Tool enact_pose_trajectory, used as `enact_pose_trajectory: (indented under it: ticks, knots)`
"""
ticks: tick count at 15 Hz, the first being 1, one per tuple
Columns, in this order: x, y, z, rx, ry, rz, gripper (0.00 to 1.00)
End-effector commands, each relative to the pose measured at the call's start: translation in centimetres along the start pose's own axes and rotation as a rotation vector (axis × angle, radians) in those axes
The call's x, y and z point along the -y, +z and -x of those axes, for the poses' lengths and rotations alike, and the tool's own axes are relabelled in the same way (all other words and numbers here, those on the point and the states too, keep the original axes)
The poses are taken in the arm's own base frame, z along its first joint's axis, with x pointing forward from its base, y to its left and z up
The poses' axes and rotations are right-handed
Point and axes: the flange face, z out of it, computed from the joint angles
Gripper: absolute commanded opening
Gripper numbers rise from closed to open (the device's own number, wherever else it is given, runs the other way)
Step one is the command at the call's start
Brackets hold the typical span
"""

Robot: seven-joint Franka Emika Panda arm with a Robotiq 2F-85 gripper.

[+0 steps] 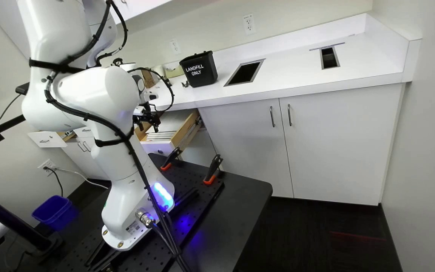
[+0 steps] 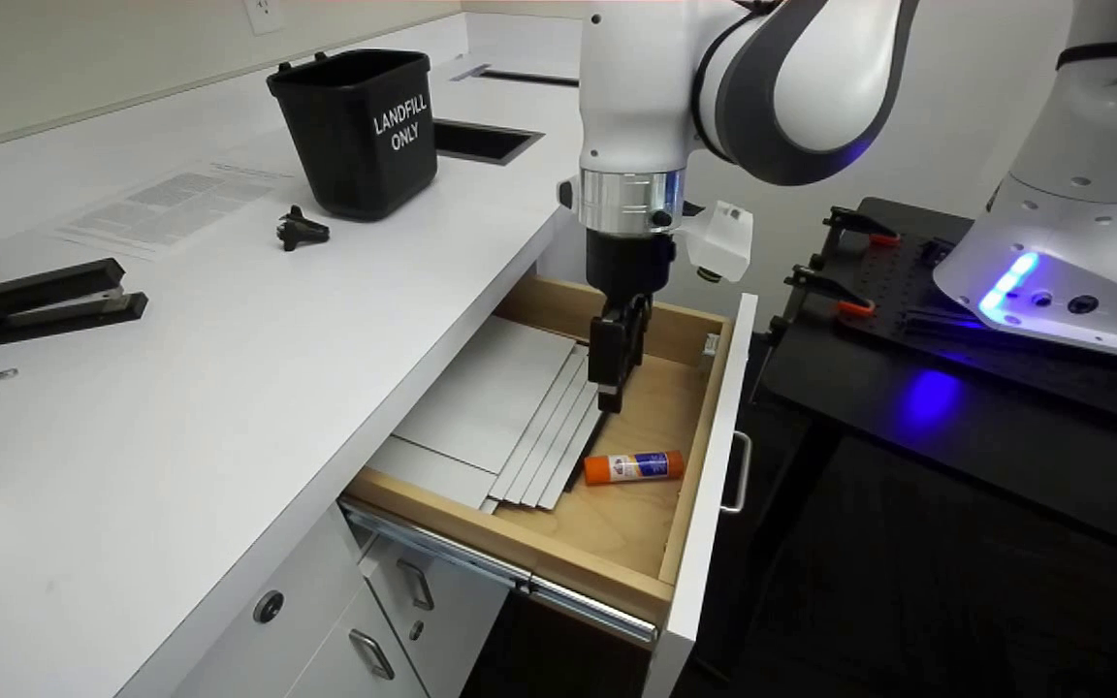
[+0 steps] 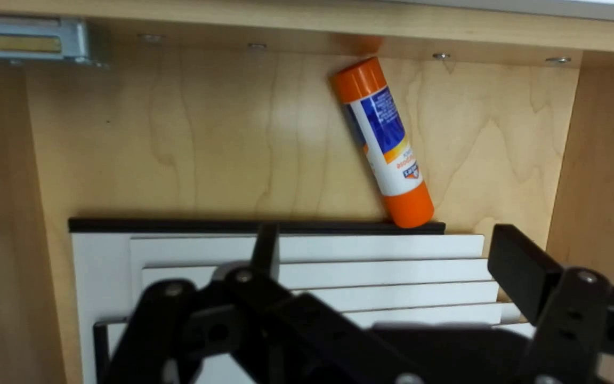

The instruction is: Remove the glue stick from the drawer and put it on the table

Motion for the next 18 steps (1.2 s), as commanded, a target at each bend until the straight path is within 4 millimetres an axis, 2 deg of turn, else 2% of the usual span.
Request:
enact_pose_trajectory:
  ticks: [1, 5, 12, 18]
  knots:
    - [0.1, 0.2, -0.1, -0.004, 0.001, 0.046, 1.0]
    - [0.0, 1.5, -0.1, -0.018, 0.018, 0.12, 1.0]
    - [1.7, 4.9, 0.0, -0.007, 0.01, 0.168, 1.0]
    - [1.9, 7.1, -0.3, -0.008, -0.005, 0.196, 1.0]
